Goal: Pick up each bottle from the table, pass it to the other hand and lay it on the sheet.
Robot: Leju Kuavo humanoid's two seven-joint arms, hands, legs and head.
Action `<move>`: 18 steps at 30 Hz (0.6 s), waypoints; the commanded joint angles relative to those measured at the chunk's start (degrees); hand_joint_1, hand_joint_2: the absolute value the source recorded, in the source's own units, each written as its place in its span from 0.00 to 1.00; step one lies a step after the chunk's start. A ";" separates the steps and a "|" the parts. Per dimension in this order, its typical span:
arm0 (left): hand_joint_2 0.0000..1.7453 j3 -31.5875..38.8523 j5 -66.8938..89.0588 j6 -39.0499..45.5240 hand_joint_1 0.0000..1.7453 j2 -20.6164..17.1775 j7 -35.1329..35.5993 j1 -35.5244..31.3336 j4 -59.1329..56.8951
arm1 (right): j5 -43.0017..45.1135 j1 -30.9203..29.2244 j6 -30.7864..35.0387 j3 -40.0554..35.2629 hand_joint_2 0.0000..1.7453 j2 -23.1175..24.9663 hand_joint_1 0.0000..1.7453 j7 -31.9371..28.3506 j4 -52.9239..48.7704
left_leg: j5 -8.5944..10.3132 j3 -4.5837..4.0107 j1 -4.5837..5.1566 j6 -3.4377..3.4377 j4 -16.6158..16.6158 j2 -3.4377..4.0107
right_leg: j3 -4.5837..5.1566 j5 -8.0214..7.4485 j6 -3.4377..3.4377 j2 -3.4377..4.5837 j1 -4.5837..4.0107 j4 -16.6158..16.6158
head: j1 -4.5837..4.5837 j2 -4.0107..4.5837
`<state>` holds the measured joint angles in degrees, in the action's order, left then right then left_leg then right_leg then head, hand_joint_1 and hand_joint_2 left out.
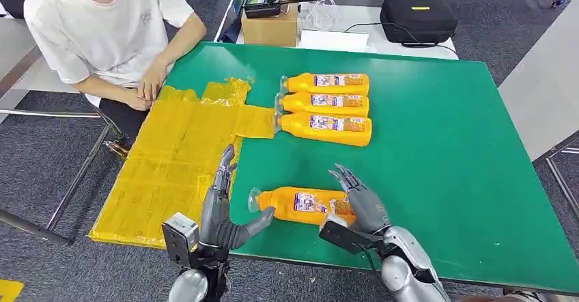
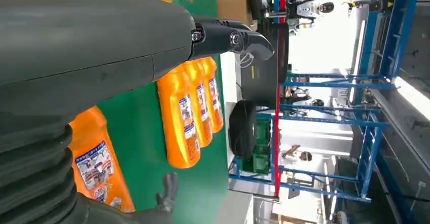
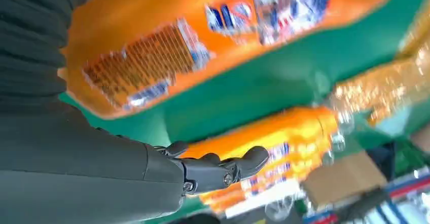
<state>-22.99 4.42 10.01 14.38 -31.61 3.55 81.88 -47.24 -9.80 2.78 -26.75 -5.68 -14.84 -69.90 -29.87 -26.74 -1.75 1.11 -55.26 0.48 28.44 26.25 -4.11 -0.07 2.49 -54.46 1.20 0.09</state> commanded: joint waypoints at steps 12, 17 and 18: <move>1.00 -0.44 0.74 1.99 0.00 -0.99 -0.12 -3.04 -5.76 | 2.25 -20.88 -12.63 -19.03 1.00 -8.06 0.00 8.40 22.89 | 0.02 0.17 -0.02 -0.13 0.11 0.16 | -0.07 -0.11 0.25 0.19 -0.07 0.11 | 0.00 0.00; 1.00 0.16 1.14 2.33 0.00 -0.80 -0.04 -3.50 -6.76 | 3.51 -26.24 -14.79 -23.27 1.00 -5.59 0.00 8.01 28.93 | 0.02 0.23 -0.03 -0.16 0.10 0.14 | -0.09 -0.09 0.32 0.18 -0.10 0.10 | -0.02 0.00; 1.00 0.39 1.16 2.28 0.00 -0.56 -0.07 -3.71 -7.12 | 3.55 -27.37 -15.81 -24.56 1.00 -5.41 0.04 7.68 30.31 | 0.01 0.22 -0.02 -0.10 0.08 0.14 | -0.09 -0.07 0.21 0.17 -0.07 0.07 | 0.02 0.00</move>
<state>-23.39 5.38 12.02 14.34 -31.80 2.56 79.71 -43.89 -26.76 -10.05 -40.91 -13.27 -7.32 -53.93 -29.85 -26.65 -1.76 1.11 -55.28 0.51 28.40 26.22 -4.13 -0.04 2.48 -54.47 1.22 0.09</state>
